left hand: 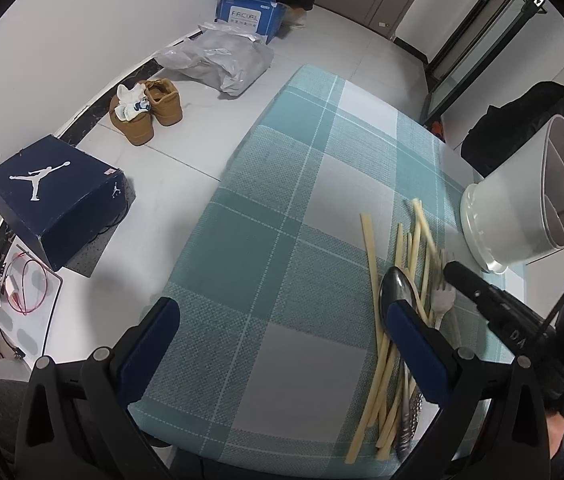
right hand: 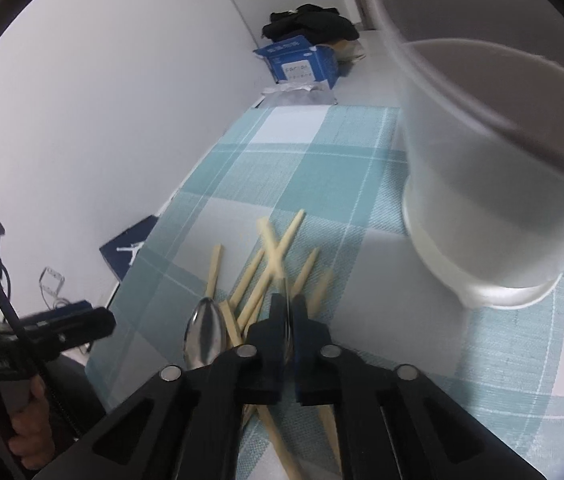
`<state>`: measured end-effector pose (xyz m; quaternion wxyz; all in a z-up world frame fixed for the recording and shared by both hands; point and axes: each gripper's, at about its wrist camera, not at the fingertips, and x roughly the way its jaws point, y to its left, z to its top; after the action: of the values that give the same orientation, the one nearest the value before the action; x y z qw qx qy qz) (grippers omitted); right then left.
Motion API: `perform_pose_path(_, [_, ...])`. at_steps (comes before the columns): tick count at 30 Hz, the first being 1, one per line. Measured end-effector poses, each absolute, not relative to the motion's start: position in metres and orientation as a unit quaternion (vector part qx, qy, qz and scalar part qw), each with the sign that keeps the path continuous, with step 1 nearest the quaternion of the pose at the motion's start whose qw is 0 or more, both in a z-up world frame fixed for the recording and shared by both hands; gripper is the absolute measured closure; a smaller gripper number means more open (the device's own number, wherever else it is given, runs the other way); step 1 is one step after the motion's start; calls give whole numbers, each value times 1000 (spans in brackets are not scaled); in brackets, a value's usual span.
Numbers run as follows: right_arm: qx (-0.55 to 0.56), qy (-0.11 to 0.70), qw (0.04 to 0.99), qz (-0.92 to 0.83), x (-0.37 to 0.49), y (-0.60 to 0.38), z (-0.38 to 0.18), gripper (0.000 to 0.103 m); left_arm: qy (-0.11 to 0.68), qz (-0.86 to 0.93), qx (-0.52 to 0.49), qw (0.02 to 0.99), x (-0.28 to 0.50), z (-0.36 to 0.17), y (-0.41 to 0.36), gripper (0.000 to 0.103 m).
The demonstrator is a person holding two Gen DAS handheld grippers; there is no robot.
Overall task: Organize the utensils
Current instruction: 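Lower the right gripper onto the silver fork and close on it, then close the left gripper on the silver spoon while the right gripper lifts the fork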
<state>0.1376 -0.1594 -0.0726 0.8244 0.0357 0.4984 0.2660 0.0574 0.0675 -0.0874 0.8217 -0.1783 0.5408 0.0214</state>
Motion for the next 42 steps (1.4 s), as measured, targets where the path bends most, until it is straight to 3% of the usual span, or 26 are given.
perform_pose_path(12, [53, 465, 841, 272, 130, -187, -46, 102, 563, -31, -160, 810, 70, -95, 35, 5])
perform_pose_path(17, [54, 442, 853, 271, 125, -198, -31, 102, 579, -49, -153, 799, 75, -101, 22, 20])
perform_pose_path(28, [60, 426, 861, 272, 120, -209, -23, 102, 578, -50, -75, 811, 75, -92, -11, 84])
perform_pose_path(33, [61, 424, 862, 270, 120, -209, -24, 102, 571, -39, -72, 817, 73, -88, -12, 96])
perform_pose_path(42, [64, 420, 865, 266, 118, -209, -24, 102, 556, -29, -114, 823, 80, -85, -2, 102])
